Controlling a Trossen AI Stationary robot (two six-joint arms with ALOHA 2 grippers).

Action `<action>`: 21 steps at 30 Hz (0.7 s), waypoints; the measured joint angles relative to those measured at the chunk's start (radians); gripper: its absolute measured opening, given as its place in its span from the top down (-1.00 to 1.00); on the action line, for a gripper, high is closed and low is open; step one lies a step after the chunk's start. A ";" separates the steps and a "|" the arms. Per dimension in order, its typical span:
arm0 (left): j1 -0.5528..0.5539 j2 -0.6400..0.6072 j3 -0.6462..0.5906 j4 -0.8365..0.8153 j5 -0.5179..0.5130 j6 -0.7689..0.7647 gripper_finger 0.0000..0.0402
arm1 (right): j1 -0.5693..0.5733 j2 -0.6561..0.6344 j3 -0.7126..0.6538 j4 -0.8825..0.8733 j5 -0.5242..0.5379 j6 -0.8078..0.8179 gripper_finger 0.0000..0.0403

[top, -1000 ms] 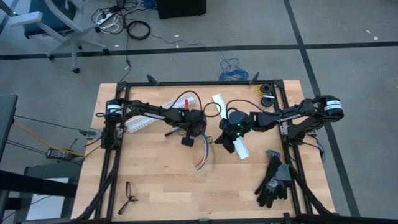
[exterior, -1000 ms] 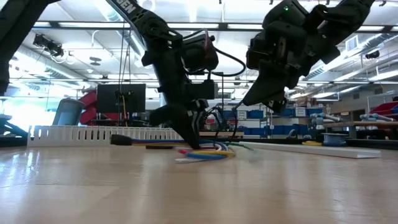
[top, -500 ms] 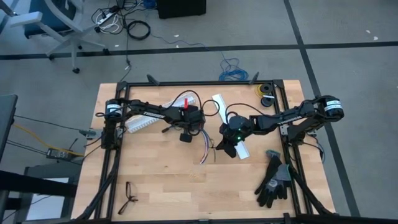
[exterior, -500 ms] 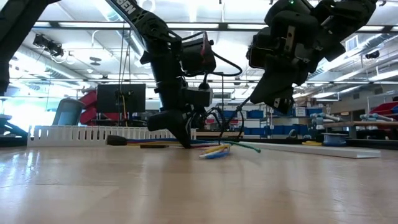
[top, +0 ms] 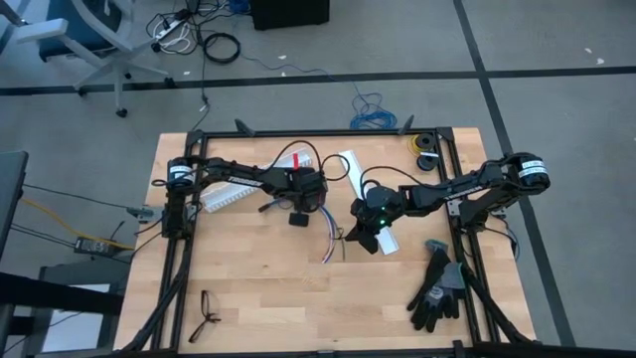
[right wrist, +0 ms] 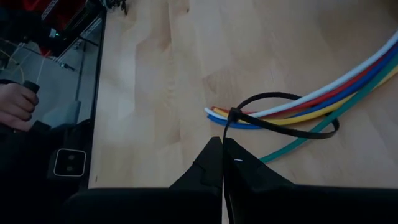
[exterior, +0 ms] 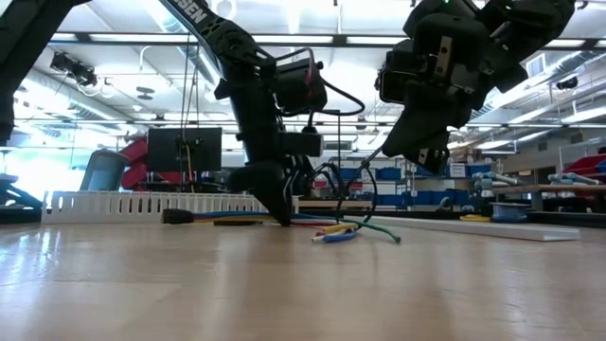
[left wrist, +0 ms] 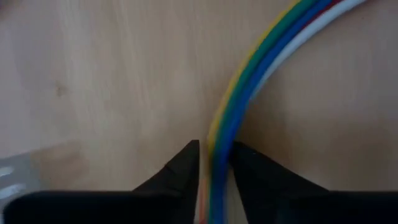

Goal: Ziptie cables
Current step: Wrap the cable wires with the left black zip tie

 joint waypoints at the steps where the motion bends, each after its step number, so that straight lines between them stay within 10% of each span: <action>1: -0.002 0.000 0.000 0.001 0.003 -0.002 0.40 | -0.001 0.000 0.000 0.000 0.001 0.000 1.00; 21: -0.004 -0.086 -0.007 0.148 0.287 -0.010 0.21 | -0.029 0.000 0.000 -0.018 0.070 -0.029 1.00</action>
